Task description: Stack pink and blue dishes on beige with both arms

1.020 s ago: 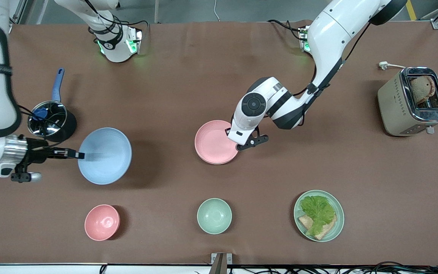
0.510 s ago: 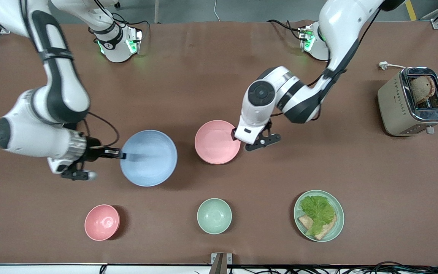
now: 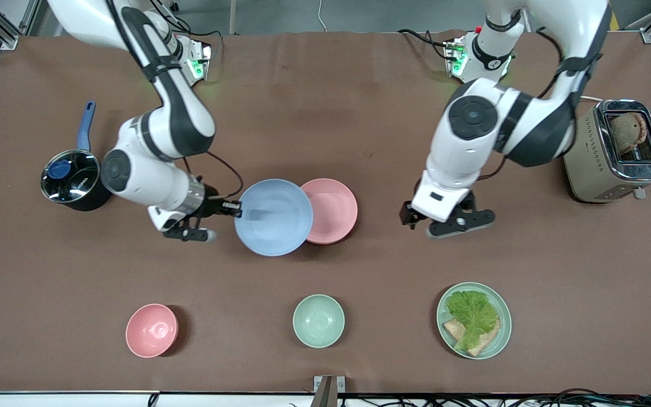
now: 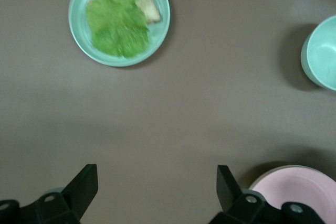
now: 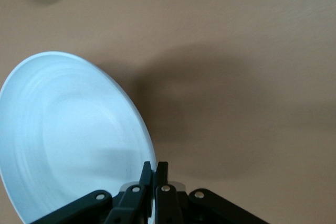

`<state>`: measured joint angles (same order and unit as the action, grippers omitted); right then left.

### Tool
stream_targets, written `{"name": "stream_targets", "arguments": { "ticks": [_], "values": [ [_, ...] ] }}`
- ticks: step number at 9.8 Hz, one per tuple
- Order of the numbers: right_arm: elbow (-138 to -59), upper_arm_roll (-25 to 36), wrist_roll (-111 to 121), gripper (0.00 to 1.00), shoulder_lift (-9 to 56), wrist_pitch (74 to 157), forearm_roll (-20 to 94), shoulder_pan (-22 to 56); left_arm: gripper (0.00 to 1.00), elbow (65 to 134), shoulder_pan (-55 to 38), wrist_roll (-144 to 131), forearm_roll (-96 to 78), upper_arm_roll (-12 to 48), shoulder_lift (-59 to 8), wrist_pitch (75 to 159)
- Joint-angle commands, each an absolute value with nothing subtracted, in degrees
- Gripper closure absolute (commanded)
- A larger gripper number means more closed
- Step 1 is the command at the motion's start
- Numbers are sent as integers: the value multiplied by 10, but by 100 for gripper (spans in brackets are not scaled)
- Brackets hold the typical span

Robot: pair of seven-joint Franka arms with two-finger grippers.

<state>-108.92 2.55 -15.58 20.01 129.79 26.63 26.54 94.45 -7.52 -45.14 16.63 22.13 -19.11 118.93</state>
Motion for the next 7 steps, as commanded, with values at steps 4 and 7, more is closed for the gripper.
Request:
{"name": "stream_targets", "arguments": {
  "ticks": [4, 7],
  "values": [
    [-1175, 28, -241, 98, 182, 1435, 267, 370, 0, 963, -54, -226, 57, 148, -98, 1168],
    [-1179, 28, -242, 96, 207, 1477, 267, 388, 0, 962, -52, -61, -7, 67, -13, 1107]
  ]
}}
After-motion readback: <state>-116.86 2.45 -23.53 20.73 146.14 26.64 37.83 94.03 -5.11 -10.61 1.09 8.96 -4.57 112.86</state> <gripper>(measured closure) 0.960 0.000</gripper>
